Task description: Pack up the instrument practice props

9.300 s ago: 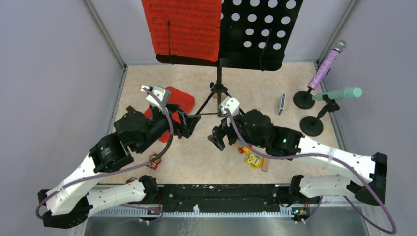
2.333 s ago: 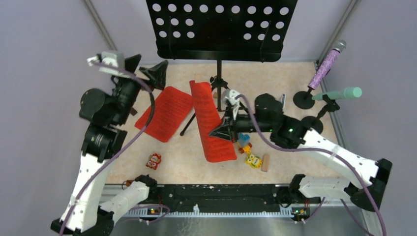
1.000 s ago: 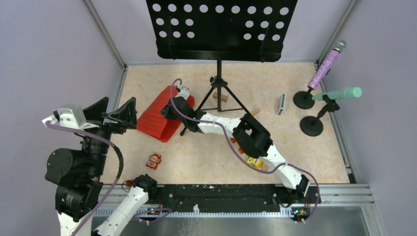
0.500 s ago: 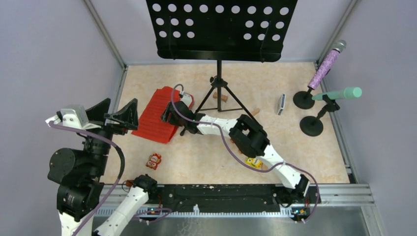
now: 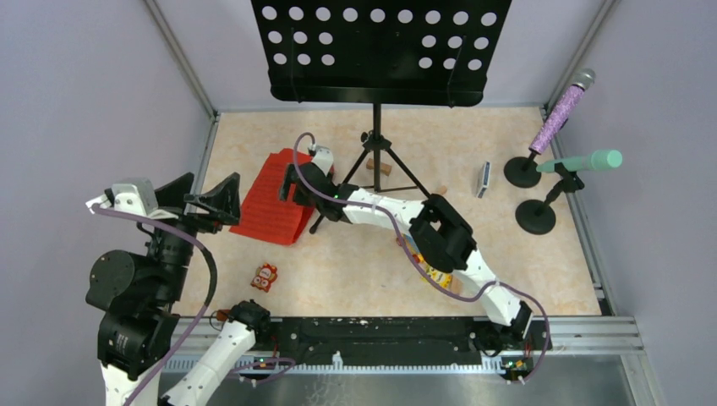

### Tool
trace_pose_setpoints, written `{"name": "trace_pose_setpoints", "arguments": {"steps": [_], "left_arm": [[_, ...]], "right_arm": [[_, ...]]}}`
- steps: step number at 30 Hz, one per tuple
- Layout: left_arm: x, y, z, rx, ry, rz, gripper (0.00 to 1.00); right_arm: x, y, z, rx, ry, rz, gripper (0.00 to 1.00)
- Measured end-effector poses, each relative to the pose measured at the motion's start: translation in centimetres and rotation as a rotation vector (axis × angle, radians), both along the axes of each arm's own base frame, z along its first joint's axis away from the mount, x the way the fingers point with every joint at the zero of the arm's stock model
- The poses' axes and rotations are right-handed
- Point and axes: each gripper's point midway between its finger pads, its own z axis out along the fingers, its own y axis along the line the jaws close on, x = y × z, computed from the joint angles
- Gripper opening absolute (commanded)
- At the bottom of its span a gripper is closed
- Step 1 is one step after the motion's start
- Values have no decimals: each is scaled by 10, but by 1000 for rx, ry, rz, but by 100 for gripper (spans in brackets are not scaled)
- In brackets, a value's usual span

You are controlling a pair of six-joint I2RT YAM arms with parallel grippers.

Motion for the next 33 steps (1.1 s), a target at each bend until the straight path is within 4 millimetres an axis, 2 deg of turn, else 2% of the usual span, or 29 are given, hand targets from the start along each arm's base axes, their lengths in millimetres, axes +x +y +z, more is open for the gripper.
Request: {"name": "trace_pose_setpoints", "arguments": {"steps": [8,12,15,18,23,27,30,33], "left_arm": [[4,-2,-12,11,54,-1,99],[5,-3,-18,4,93,-6,99],[5,-5,-26,-5,125,-15,99],[6,-9,-34,-16,147,-32,99],[9,-18,-63,-19,200,-68,99],[13,-28,-83,-16,235,-109,99],[22,-41,-102,-6,269,-157,99],[38,-60,-131,7,316,-225,99]], "right_arm": [[-8,-12,54,-95,-148,11,83],[-25,-14,73,-166,-243,72,83],[-44,-24,77,-212,-295,133,83],[-75,-51,69,-237,-320,236,83],[-126,-102,62,-242,-339,402,82],[-152,-136,86,-208,-372,458,83],[-161,-156,106,-193,-394,458,82],[-168,-177,108,-210,-382,457,81]]}}
